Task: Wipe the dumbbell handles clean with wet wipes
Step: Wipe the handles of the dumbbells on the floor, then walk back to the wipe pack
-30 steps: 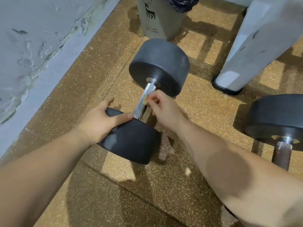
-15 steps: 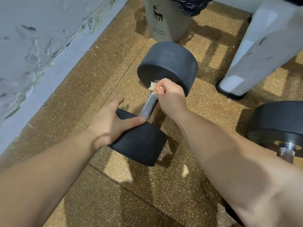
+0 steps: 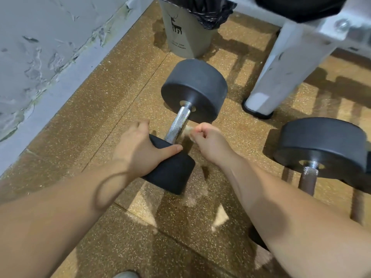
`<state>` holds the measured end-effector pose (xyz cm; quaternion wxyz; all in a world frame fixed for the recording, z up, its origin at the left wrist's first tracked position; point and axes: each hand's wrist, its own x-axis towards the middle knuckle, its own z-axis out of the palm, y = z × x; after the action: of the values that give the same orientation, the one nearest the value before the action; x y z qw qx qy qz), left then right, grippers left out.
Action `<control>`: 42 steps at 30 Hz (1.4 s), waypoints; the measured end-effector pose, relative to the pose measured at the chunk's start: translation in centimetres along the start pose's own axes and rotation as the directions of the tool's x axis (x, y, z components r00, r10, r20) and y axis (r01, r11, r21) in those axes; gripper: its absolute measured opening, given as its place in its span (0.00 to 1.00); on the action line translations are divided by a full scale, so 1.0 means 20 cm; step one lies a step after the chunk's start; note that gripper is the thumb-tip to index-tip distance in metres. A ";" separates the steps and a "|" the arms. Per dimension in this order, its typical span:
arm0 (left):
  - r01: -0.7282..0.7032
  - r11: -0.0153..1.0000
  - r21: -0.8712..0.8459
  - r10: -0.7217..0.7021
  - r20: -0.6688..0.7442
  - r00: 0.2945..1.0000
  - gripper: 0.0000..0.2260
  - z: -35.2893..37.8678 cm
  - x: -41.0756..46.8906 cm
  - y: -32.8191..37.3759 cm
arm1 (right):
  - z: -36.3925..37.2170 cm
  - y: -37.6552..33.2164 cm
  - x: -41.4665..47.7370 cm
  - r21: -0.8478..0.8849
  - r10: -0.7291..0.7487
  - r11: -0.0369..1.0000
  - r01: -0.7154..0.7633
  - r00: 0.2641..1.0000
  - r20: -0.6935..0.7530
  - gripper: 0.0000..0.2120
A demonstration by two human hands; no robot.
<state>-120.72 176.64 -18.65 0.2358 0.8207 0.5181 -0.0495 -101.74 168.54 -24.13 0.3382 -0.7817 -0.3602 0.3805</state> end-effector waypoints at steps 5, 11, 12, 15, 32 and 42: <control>-0.191 0.950 0.246 0.172 0.098 0.980 0.48 0.03 -0.13 0.18 | -0.21 -0.02 -0.13 0.089 0.165 0.984 -0.157 0.981 -0.101 0.08; -0.504 0.716 0.484 0.411 0.290 0.864 0.49 0.06 -0.22 0.36 | -0.43 -0.02 -0.17 0.046 0.200 0.979 -0.196 0.976 -0.085 0.07; -0.508 0.680 0.529 0.412 0.299 0.861 0.50 0.09 -0.23 0.41 | -0.46 -0.01 -0.18 0.059 0.215 0.976 -0.210 0.974 -0.076 0.08; -0.470 0.648 0.599 0.322 0.344 0.882 0.53 0.17 -0.29 0.52 | -0.56 -0.01 -0.26 0.112 0.236 0.967 -0.229 0.970 -0.057 0.07; 0.410 0.640 -0.650 -0.201 0.373 0.906 0.10 -1.36 -1.00 1.64 | -1.74 -1.33 -1.20 0.305 0.248 0.921 -0.242 0.969 0.017 0.04; 0.405 0.440 -0.801 -0.093 0.408 0.908 0.05 -2.55 -1.39 2.04 | -2.27 -2.36 -1.65 0.157 0.115 0.978 -0.135 0.985 0.132 0.01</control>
<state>-106.07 161.66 49.29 0.6856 0.4802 0.5438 0.0604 -92.96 154.02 47.28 0.3549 -0.7473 -0.2974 0.4766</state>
